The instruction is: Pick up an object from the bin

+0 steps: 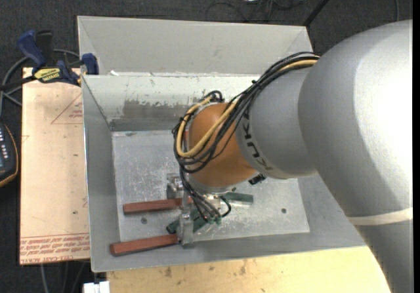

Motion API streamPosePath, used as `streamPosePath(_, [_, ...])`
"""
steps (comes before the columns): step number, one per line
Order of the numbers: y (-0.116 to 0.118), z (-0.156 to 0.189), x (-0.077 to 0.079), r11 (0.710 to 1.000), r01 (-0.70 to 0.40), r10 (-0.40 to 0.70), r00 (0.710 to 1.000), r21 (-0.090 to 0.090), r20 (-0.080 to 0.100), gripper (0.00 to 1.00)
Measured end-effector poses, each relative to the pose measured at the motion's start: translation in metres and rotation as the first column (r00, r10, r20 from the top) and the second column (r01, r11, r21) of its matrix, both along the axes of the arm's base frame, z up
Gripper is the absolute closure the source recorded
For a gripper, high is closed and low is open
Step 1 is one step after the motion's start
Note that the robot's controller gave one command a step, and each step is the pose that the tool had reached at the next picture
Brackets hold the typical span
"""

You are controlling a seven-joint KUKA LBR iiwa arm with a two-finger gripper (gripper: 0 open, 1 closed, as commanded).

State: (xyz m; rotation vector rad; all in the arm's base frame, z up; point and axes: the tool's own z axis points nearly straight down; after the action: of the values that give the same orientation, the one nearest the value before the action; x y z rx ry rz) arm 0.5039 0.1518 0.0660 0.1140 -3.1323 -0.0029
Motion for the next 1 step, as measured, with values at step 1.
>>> streamPosePath(1, [-0.0176, 0.0576, 0.0249, 0.993, -0.12, 0.12, 0.993, -0.001, 0.014, 0.0])
